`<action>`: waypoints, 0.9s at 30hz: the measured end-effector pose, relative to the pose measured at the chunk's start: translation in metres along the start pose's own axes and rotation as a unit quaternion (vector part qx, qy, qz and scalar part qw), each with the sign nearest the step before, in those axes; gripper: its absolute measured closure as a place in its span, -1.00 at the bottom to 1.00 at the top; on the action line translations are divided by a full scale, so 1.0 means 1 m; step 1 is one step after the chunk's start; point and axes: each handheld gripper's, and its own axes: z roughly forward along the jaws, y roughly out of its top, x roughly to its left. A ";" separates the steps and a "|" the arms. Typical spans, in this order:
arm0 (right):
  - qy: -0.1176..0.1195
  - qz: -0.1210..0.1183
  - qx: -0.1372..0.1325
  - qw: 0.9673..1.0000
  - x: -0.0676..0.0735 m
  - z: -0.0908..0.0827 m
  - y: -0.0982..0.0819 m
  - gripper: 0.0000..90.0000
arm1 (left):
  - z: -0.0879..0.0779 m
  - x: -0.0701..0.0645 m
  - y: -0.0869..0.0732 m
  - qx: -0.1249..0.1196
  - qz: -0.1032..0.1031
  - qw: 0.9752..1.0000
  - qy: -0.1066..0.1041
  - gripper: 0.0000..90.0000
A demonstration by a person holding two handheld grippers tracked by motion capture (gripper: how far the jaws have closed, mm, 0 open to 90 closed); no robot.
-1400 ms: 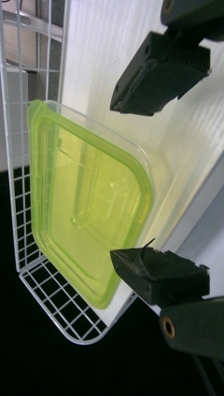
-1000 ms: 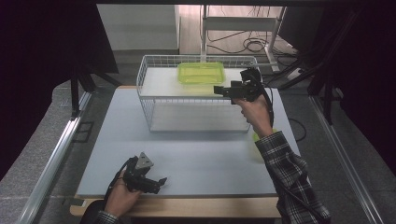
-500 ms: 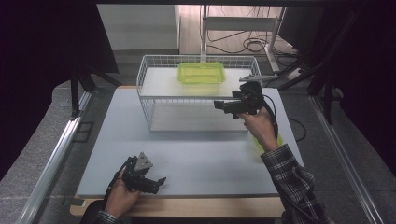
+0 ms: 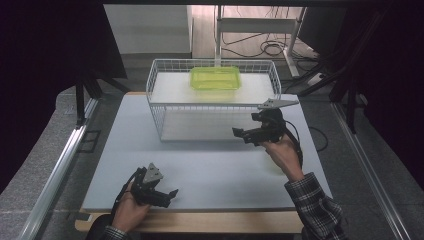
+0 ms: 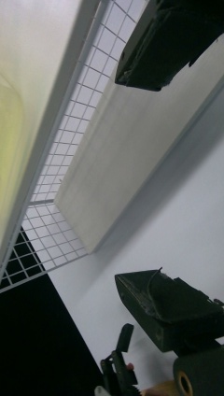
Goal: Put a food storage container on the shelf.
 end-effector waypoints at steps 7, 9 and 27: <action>0.006 0.000 -0.007 1.000 0.000 -0.007 -0.021 -0.94 | 0.000 0.000 0.000 0.000 0.002 1.000 0.001 -0.99; 0.006 -0.002 -0.007 1.000 0.001 -0.008 -0.027 -0.97 | 0.000 0.000 0.000 -0.001 0.001 1.000 -0.001 -1.00; -0.012 0.007 0.001 1.000 0.003 -0.019 -0.079 -1.00 | -0.001 -0.001 0.001 -0.002 0.015 1.000 0.013 -0.99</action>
